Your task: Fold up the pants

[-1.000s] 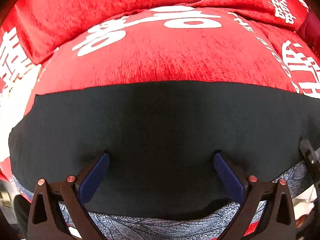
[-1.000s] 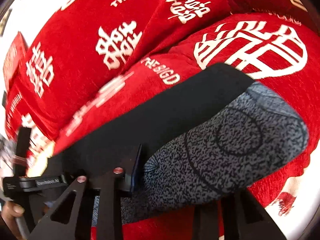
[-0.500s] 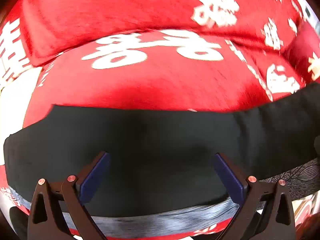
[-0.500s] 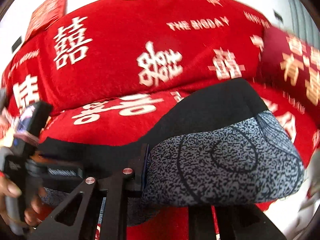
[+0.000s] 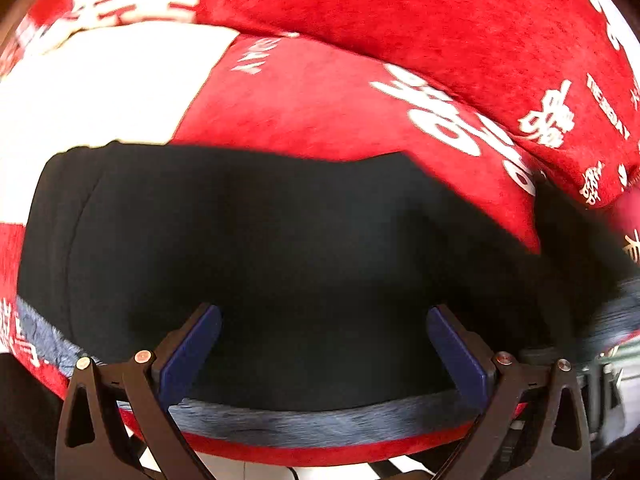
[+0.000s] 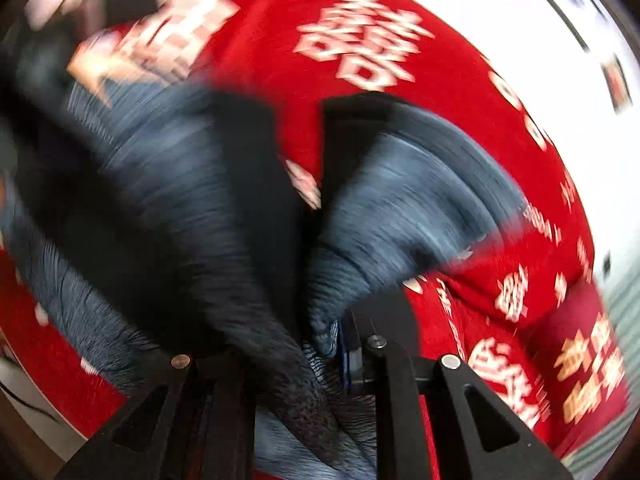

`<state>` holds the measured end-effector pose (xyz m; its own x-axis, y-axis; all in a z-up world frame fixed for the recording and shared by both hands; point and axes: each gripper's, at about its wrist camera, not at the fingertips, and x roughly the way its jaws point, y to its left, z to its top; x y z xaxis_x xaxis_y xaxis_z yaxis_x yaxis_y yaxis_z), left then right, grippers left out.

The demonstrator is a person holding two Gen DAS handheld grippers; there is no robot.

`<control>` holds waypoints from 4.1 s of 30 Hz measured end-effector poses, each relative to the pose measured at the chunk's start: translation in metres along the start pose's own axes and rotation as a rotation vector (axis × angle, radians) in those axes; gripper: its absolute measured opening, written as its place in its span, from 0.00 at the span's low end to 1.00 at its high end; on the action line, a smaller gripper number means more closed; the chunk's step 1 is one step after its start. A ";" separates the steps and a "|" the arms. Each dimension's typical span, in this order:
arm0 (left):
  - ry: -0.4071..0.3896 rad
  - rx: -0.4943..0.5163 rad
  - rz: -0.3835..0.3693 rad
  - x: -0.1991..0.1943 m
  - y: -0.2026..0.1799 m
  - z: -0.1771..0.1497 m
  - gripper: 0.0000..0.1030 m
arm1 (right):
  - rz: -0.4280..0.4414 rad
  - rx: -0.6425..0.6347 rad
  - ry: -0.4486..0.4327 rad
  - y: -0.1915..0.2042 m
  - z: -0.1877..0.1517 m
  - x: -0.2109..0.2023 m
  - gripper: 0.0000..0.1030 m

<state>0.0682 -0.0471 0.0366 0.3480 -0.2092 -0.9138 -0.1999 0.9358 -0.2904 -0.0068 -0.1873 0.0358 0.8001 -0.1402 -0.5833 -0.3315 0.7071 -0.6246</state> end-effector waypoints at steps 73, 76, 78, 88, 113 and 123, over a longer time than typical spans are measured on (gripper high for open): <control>0.044 0.383 0.092 0.018 -0.082 -0.068 1.00 | 0.821 1.092 0.352 -0.196 -0.074 0.165 0.95; 0.049 0.385 0.084 0.017 -0.078 -0.067 1.00 | 0.767 1.005 0.375 -0.197 -0.064 0.144 0.96; 0.047 0.357 0.064 0.013 -0.073 -0.064 1.00 | 0.770 0.977 0.354 -0.194 -0.064 0.114 0.96; 0.024 0.310 0.038 0.002 -0.067 -0.061 1.00 | 0.804 1.096 0.354 -0.154 -0.123 0.044 0.95; 0.006 0.151 0.075 -0.014 0.018 -0.059 1.00 | 0.338 0.469 0.374 -0.049 0.049 0.092 1.00; -0.108 0.004 0.063 -0.037 0.068 -0.048 1.00 | 0.503 0.597 0.324 -0.047 0.049 0.067 1.00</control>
<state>-0.0027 0.0106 0.0368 0.4319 -0.1181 -0.8942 -0.2212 0.9472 -0.2319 0.0869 -0.1958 0.0512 0.4148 0.1619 -0.8954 -0.2168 0.9733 0.0756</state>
